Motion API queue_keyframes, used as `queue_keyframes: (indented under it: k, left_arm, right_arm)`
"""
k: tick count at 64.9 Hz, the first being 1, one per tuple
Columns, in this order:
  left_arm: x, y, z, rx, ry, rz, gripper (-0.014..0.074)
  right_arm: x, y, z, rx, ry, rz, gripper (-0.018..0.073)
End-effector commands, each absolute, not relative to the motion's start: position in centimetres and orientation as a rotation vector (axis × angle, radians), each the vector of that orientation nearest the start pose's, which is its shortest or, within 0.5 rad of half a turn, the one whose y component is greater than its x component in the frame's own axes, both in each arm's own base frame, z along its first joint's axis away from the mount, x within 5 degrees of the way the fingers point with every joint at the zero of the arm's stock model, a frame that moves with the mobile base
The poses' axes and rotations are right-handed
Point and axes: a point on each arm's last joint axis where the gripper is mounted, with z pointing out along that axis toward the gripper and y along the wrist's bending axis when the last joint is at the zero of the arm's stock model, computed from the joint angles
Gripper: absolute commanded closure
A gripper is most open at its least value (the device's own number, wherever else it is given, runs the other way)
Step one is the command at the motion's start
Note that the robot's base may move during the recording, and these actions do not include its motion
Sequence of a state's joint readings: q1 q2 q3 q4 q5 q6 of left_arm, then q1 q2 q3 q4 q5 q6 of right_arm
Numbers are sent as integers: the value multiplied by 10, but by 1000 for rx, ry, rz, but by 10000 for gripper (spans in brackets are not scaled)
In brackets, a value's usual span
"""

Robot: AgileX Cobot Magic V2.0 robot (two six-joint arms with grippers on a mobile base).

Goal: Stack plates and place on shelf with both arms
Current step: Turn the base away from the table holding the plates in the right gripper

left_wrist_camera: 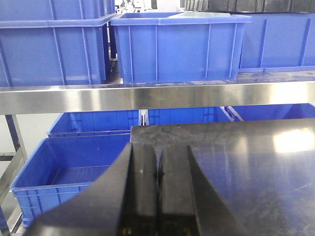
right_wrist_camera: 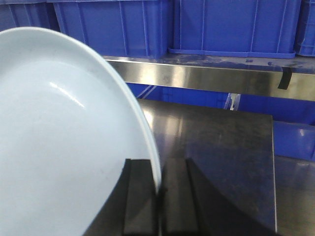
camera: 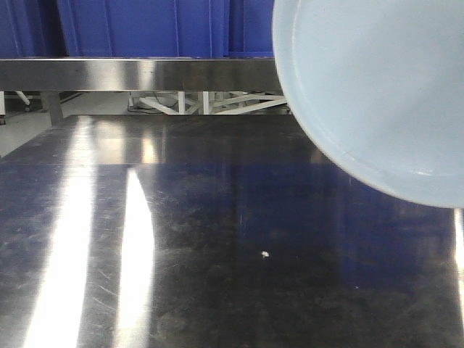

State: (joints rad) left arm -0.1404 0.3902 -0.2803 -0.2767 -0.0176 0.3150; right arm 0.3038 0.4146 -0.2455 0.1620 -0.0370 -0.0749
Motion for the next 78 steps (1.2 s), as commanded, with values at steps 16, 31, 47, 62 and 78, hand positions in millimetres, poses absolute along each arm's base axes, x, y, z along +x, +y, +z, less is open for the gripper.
queue_keyframes:
  k: [16,31,47,62,78]
  left_arm:
    - [95,-11,299,111,1470,-62,514]
    - [95,-11,299,111,1470,-62,514]
    - [95,-11,299,111,1470,-62,514]
    - [95,-11,299,111,1470,-62,514]
    - [95,-11,299,111,1470,-62,514]
  right_arm:
    - [95,27,290,-149,1481,289,502]
    - [95,27,290,-149,1481,289,502]
    - [95,27,290,-149,1481,289,502]
    - [95,27,290,-149,1481,289,502]
    - [95,27,290,-149,1481,289,502]
